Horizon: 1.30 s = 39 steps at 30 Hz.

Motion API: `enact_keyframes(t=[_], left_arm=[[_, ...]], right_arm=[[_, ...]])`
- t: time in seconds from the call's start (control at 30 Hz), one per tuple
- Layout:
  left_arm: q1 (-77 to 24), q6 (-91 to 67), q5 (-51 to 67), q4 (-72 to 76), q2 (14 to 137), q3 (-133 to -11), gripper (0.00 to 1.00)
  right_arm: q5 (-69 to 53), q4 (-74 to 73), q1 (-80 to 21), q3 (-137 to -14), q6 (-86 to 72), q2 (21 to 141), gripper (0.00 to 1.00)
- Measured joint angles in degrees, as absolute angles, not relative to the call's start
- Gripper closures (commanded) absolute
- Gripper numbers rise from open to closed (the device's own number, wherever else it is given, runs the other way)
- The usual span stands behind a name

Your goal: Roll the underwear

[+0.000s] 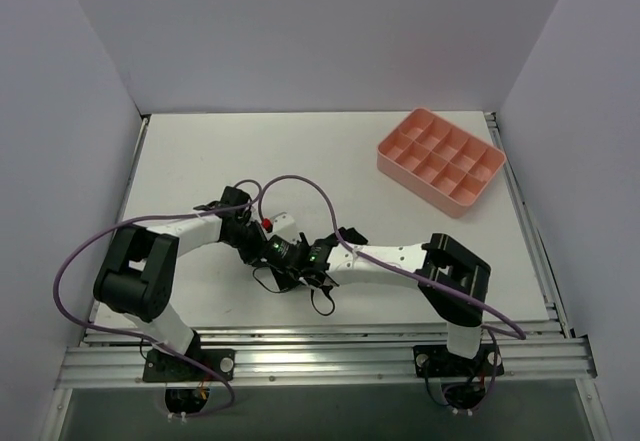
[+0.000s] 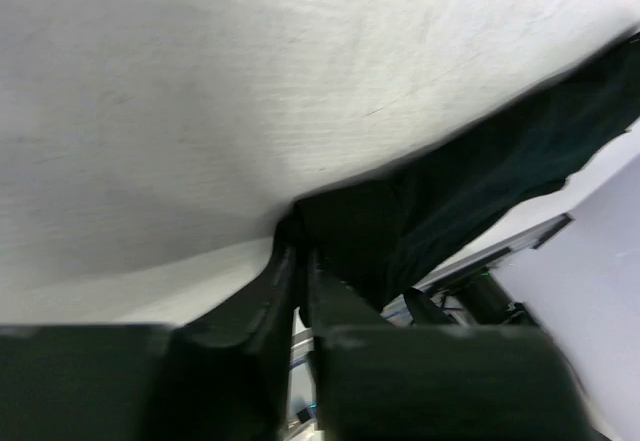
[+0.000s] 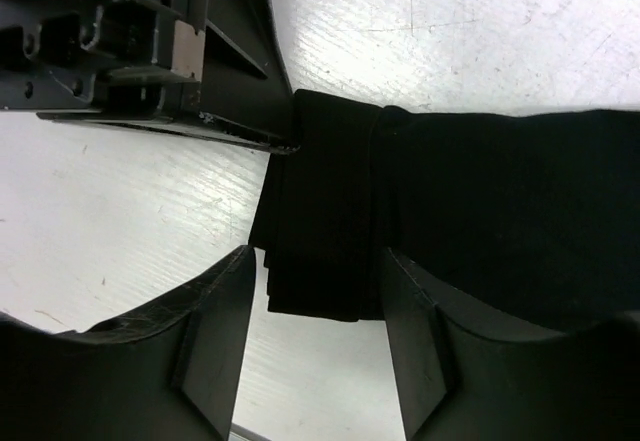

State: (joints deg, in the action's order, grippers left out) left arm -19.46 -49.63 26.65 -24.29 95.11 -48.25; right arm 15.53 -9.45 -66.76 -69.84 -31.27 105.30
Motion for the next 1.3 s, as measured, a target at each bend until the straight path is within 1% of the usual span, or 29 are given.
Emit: enact_keyframes(t=[0.1,0.13,0.23,0.4,0.47,0.63,0.73,0.93,1.17,1.3], left_arm=[[-19.44,-48.60,24.82,-27.29,94.39,-48.27,0.57],[-19.44,-48.38,24.25,-28.25,93.93,-48.38,0.49],[-19.42,-46.78,22.31,-31.81,91.74,-50.04,0.45],[-19.40,-42.37,20.84,-35.40,91.92,-57.25,0.45],[-19.40,-40.27,21.12,-35.42,92.88,-59.64,0.46],[-19.40,-36.18,23.31,-35.09,99.61,-63.37,0.50],[-19.49,-35.22,24.40,-34.89,102.48,-62.41,0.51],[-19.94,-35.70,27.07,-33.39,101.80,-57.19,0.51],[-25.47,-38.44,27.31,-30.24,97.78,-51.86,0.53],[-28.86,-40.97,26.00,-29.93,94.28,-48.90,0.53]], right_arm=[[16.51,-9.32,-67.22,-69.89,-32.42,105.43,0.58],[16.78,-9.26,-67.07,-69.89,-32.93,105.43,0.59],[17.10,-9.28,-66.11,-69.89,-34.46,105.43,0.63],[17.23,-9.10,-64.51,-65.78,-38.41,102.91,0.68],[17.15,-10.66,-63.90,-63.68,-40.64,100.64,0.70],[16.80,-13.65,-61.98,-60.14,-45.25,95.57,0.71],[15.77,-13.87,-59.83,-57.74,-46.30,94.80,0.71],[14.52,-15.75,-53.43,-53.98,-46.00,94.80,0.71],[13.93,-14.96,-46.85,-54.26,-41.43,95.96,0.72],[13.15,-15.73,-43.70,-57.54,-37.39,98.56,0.71]])
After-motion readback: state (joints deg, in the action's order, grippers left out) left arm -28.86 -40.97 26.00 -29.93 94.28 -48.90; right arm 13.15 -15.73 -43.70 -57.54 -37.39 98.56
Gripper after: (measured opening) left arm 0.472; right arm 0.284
